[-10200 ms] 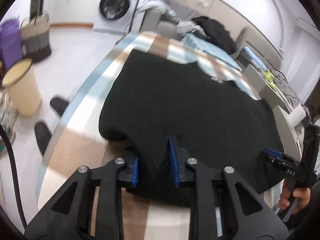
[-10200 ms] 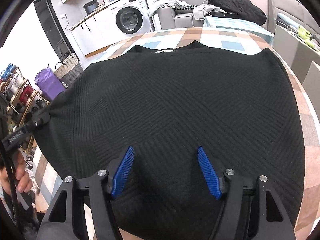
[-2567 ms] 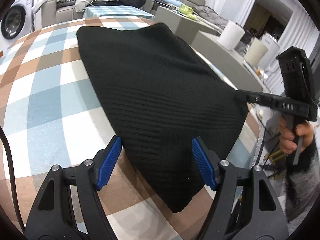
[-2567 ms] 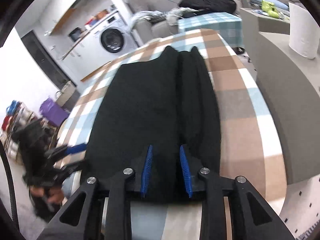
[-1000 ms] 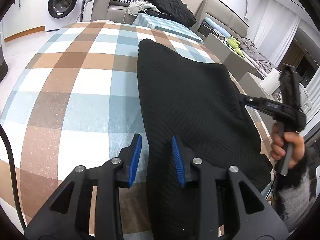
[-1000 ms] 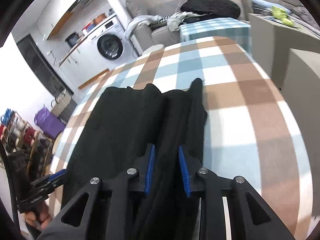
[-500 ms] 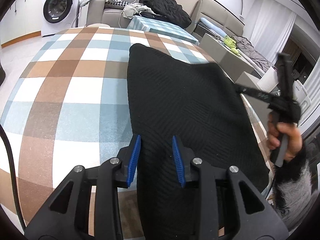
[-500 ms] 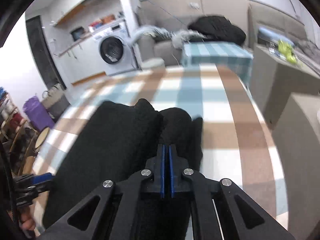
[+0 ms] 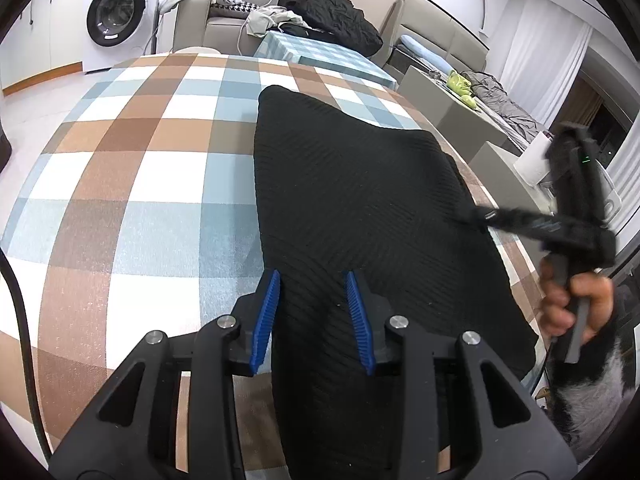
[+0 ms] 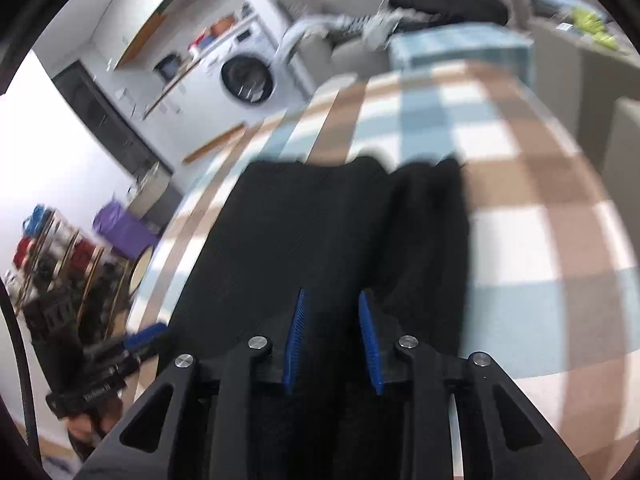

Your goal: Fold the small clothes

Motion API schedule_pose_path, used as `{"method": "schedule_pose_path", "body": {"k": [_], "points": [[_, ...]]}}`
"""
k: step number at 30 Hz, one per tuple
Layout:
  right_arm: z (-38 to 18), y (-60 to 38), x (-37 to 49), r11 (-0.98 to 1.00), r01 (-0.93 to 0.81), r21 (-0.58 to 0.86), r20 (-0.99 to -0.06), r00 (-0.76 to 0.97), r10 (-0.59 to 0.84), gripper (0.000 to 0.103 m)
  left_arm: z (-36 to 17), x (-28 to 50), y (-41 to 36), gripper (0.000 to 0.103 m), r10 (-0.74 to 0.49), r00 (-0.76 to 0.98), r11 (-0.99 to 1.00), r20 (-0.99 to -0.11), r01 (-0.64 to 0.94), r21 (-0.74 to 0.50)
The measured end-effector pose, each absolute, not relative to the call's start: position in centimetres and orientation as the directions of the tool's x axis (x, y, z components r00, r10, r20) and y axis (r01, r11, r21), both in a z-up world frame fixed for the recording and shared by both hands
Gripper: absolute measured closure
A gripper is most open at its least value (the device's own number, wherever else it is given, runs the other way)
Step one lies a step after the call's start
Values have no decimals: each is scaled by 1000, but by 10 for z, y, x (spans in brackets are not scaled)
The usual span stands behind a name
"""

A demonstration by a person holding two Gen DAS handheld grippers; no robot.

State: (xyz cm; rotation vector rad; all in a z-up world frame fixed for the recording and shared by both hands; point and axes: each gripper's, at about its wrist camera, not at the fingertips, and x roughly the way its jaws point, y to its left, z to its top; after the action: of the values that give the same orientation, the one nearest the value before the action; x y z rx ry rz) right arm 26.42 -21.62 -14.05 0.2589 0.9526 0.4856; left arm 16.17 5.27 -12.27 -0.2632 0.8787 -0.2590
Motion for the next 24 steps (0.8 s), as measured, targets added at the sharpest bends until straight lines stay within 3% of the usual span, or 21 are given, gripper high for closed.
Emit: {"method": "schedule_pose_path", "body": {"k": [1,2,3,6,10,12,16,18,20,24], "points": [[-148,-211,267,867,-281,412,-730,467,499,75,-121,160,52,70,-330,613,937,-718,118,-330],[-153,-208,270,876,-261,405,-745,462,482,87,-119,159,52,70,-330,616,937,-716,121,-328],[-152,-206,270,874,-265,407,-739,466,486,93,-116,158,52,68,-329,619,938,-713,125,-324],[-113,-206,255,862,-336,378,-646,571,506,94,-110,154,51,55,-330,633,938,-700,138,-318],[-110,-204,261,914,-288,285,-694,596,404,95,-111,153,48,54,-328,629,940,-705,147,-307],[-136,-206,275,930,-230,287,-756,542,367,93,-117,154,47,54,-318,616,944,-721,138,-298],[-154,-215,274,922,-186,338,-765,516,385,84,-124,154,45,54,-294,599,953,-745,123,-277],[-151,-221,262,903,-194,383,-741,519,426,69,-126,153,44,54,-290,595,954,-749,117,-277],[-149,-224,241,880,-213,424,-723,505,471,64,-125,151,42,54,-292,595,953,-749,118,-278],[-151,-226,203,844,-243,478,-709,461,534,64,-122,147,37,54,-295,597,954,-746,136,-268]]}}
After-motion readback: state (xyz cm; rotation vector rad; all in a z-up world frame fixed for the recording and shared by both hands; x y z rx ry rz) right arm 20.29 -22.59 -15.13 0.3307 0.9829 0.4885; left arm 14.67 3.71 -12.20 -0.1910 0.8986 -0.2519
